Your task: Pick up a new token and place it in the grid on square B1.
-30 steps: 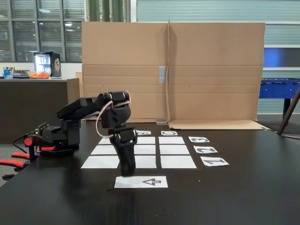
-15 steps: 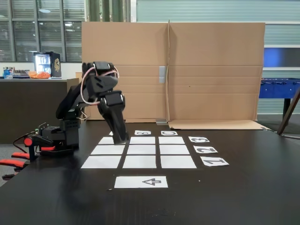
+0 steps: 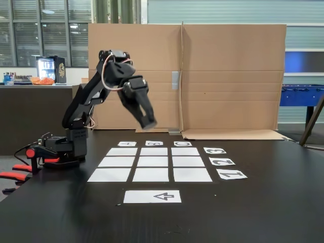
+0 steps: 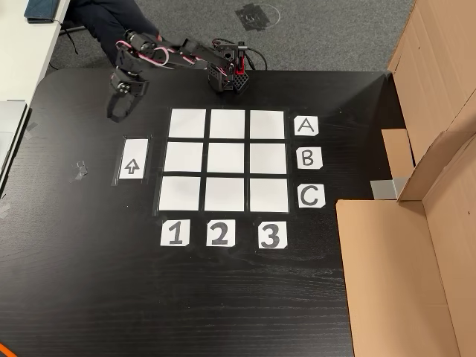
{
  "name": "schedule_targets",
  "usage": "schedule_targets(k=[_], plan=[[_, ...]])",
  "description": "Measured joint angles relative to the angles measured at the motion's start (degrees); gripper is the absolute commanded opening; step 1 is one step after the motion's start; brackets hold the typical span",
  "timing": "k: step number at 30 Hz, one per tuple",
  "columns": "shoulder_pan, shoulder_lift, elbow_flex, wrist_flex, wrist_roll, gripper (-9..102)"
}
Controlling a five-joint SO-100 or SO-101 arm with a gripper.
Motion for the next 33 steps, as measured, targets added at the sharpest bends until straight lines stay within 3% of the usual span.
schedule_targets(k=[10, 18, 33], plan=[[-8.3, 17.3, 27.3, 0.0, 0.0, 11], [-15.7, 20.7, 43.3, 0.0, 0.4, 11], [-20.6, 10.0, 50.1, -0.9, 1.0, 11]])
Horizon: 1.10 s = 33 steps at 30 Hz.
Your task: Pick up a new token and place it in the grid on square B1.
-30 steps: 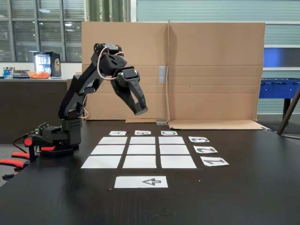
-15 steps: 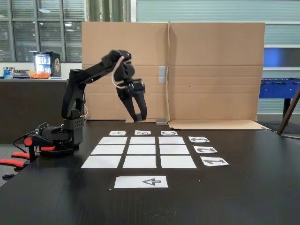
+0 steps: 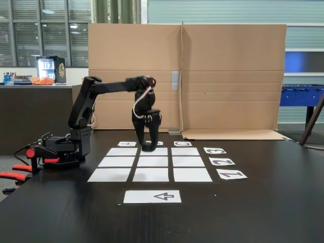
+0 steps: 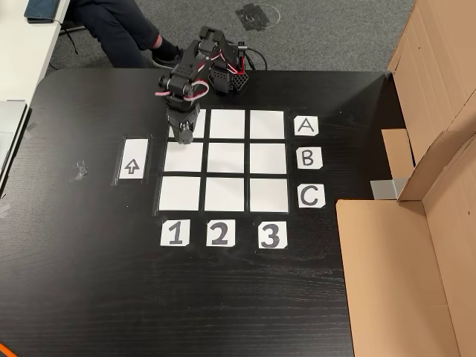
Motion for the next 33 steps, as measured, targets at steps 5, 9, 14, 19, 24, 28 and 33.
schedule_targets(k=[5, 9, 14, 19, 24, 28, 33], plan=[[0.8, -3.8, 0.0, -0.8, 0.0, 11], [0.9, -5.8, 0.0, -1.4, 0.0, 11], [1.1, -8.3, 0.0, -2.4, 0.0, 11], [1.2, -10.1, 0.0, -3.1, 0.0, 11], [2.4, -11.0, 0.0, -4.8, 0.0, 11], [3.1, -11.5, 0.0, -6.2, 0.0, 11], [3.4, -11.5, 0.0, -7.2, 0.0, 11]])
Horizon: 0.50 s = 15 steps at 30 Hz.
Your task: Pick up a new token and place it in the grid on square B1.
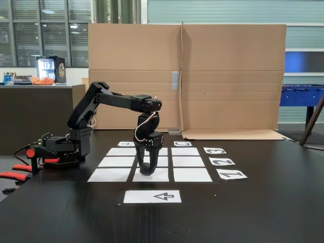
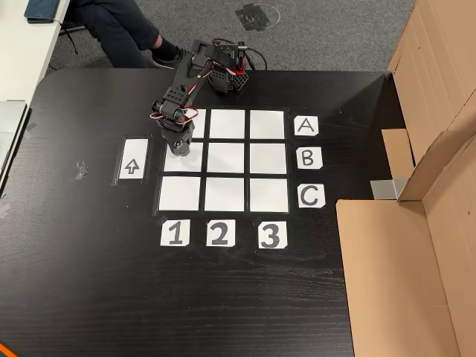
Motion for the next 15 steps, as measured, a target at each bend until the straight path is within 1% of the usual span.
schedule_targets(k=[5, 15], plan=[[0.5, -0.1, 0.0, -1.8, 0.0, 11], [0.4, -1.1, 0.0, -2.5, 0.0, 12]])
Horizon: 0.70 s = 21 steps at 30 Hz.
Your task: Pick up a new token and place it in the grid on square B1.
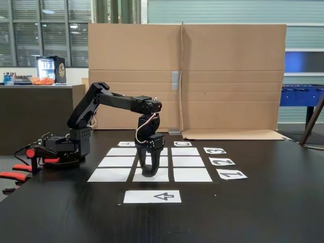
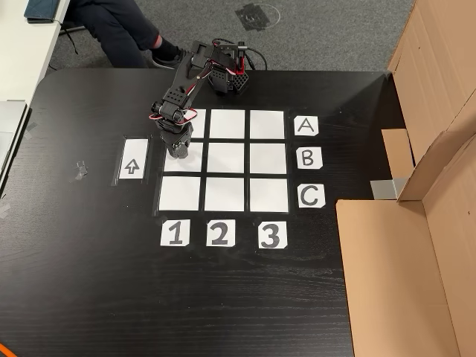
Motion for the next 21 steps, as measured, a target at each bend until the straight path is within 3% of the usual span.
schedule_targets(k=[21], plan=[[0.0, -0.1, 0.0, -0.1, 0.0, 22]])
